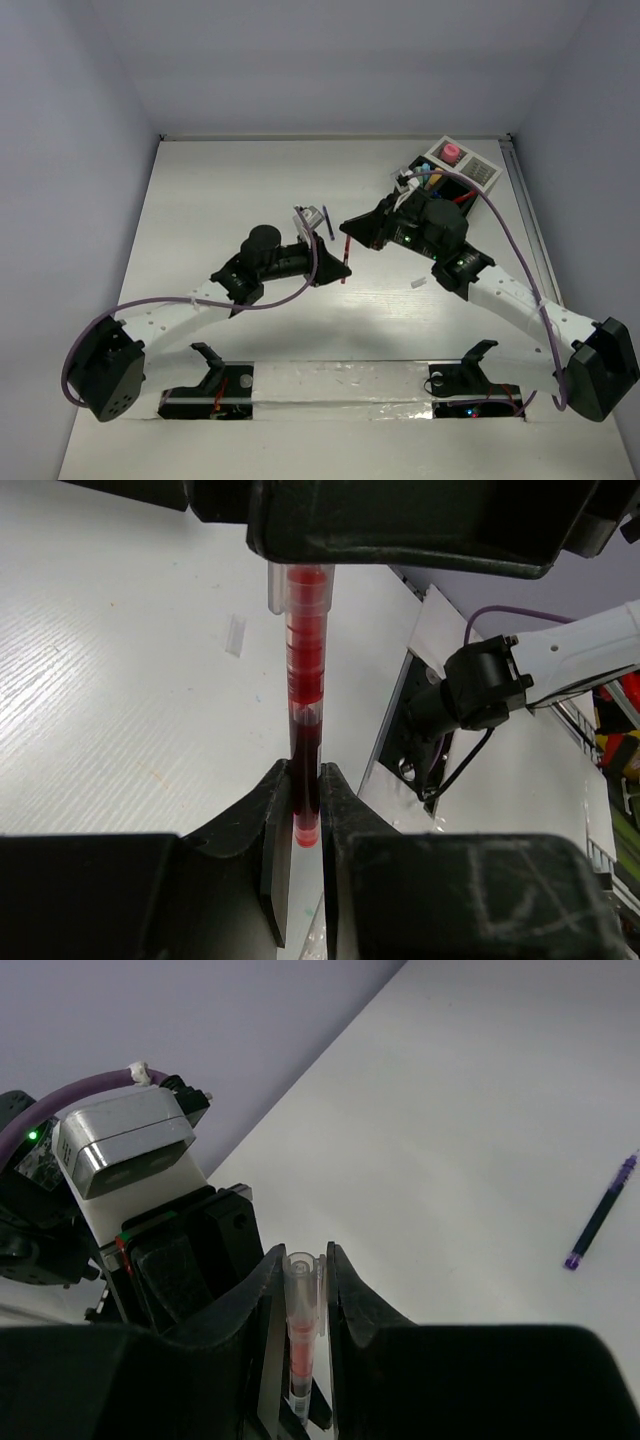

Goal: Sort the stationery into containers
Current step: Place the pen in the storage box.

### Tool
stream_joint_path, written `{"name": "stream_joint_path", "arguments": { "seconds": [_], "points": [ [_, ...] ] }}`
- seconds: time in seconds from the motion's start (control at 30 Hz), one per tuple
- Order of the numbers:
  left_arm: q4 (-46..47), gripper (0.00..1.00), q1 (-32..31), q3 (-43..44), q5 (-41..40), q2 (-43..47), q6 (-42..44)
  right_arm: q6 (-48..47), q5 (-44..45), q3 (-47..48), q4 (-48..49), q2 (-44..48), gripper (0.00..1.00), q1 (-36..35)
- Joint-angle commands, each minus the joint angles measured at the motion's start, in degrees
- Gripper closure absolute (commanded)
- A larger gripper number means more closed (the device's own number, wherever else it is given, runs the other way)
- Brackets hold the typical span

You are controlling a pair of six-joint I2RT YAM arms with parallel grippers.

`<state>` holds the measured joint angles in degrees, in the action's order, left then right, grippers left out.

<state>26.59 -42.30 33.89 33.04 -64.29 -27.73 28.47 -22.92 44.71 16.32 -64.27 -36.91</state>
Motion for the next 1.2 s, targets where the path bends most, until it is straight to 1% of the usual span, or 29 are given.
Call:
{"name": "stream_joint_path", "arguments": {
  "seconds": [0.0, 0.07, 0.13, 0.17, 0.2, 0.23, 0.3, 0.33, 0.37, 0.43, 0.53, 0.57, 0.63, 0.67, 0.7, 0.73, 0.77, 0.83, 0.87, 0.93, 1.0, 1.07, 1.1, 1.13, 1.17],
  "points": [
    [16.74, 1.0, 0.64, 5.4, -0.87, 0.4, -2.51, 0.97, 3.22, -2.17, -4.63, -2.17, 1.0, -1.41],
    [17.18, 1.0, -0.05, 4.7, -0.69, -0.13, -2.6, 3.51, 7.07, -1.21, -2.26, -2.7, 1.0, -1.41],
    [17.27, 0.93, -0.06, 4.26, -0.78, -0.74, -2.68, 5.88, 10.25, -0.68, 0.28, -2.88, 1.0, -1.41],
    [17.62, 0.8, -0.58, 3.39, -0.78, -0.83, -2.77, 6.59, 12.96, -0.15, 1.17, -2.97, 1.0, -0.81],
    [18.14, 0.75, -0.59, 2.94, -0.78, -0.75, -2.69, 7.12, 14.29, 0.2, 1.78, -3.14, 1.0, -0.02],
    [18.23, 0.63, -0.59, 2.5, -0.78, -0.75, -2.6, 7.82, 15.26, 0.81, 2.75, -3.49, 1.0, 0.51],
    [17.71, 0.52, -0.59, 1.18, -1.3, -0.57, -2.16, 8.62, 15.89, 2.56, 3.89, -4.63, 1.0, 2.88],
    [17.62, 0.44, -0.59, 0.66, -1.48, -0.14, -1.72, 8.62, 16.41, 3.19, 4.77, -5.07, 1.0, 3.5],
    [17.45, 0.4, -0.59, -0.48, -1.75, 0.22, -1.54, 8.19, 18.24, 3.89, 4.86, -5.42, 1.0, 4.12],
    [16.92, 0.34, -0.59, -1.54, -1.66, 1.36, -0.84, 8.09, 18.44, 6.44, 4.78, -6.83, 1.0, 7.19],
    [15.34, 0.29, -0.59, -3.74, -2.36, 4.17, 0.21, 7.04, 21.15, 8.19, 3.64, -7.18, 1.0, 12.19],
    [14.73, 0.25, -1.11, -4.79, -2.88, 5.22, 1.26, 5.82, 22.9, 8.38, 3.11, -6.66, 1.0, 13.6],
    [12.79, 0.21, -1.11, -5.76, -6.13, 8.21, 2.41, 2.75, 29.48, 8.64, 1.19, -5.43, 1.0, 16.67],
    [12.35, 0.03, -1.11, -6.81, -7.19, 9.18, 3.54, -0.92, 35.34, 9.25, -1.7, -4.03, 1.0, 17.65],
    [12.09, 0.01, -1.11, -7.34, -8.94, 9.97, 3.99, -2.79, 38.53, 9.26, -2.51, -3.24, 1.0, 18.44],
    [12.08, 0.01, -1.11, -7.69, -9.74, 10.93, 4.34, -6.81, 41.35, 9.17, -2.78, -2.53, 1.0, 20.01],
    [12.08, 0.01, -1.11, -8.31, -10.79, 11.29, 4.69, -8.59, 45.2, 9.43, -3.39, -1.83, 1.0, 21.16],
    [12.69, 0.01, -1.11, -8.93, -11.41, 11.38, 5.49, -11.49, 48.65, 10.22, -4.1, -1.74, 1.0, 23.45],
    [12.79, 0.01, -1.11, -9.28, -11.68, 11.21, 5.49, -13.68, 49.71, 10.57, -3.75, -2.08, 1.0, 26.16],
    [12.79, 0.01, -1.11, -9.72, -12.12, 11.03, 6.1, -14.67, 50.69, 11.98, -3.57, -3.14, 1.0, 28.72],
    [12.79, 0.01, -1.11, -10.33, -12.29, 11.12, 6.02, -15.9, 52.44, 13.11, -1.82, -5.15, 1.0, 31.19],
    [13.05, 0.01, -1.11, -10.86, -12.12, 11.47, 5.75, -18.95, 54.63, 13.3, 2.38, -7.09, 1.0, 31.19],
    [13.22, 0.01, -1.11, -11.04, -12.12, 11.64, 5.67, -20.19, 56.65, 13.3, 4.14, -9.62, 1.0, 31.19],
    [13.31, 0.01, -1.11, -11.21, -11.94, 11.91, 5.49, -21.08, 57.01, 13.3, 5.73, -11.04, 1.0, 31.19],
    [13.49, 0.01, -1.11, -11.39, -11.94, 12.08, 5.32, -23.09, 56.93, 13.3, 9.31, -12.44, 1.0, 31.19]
  ]
}}
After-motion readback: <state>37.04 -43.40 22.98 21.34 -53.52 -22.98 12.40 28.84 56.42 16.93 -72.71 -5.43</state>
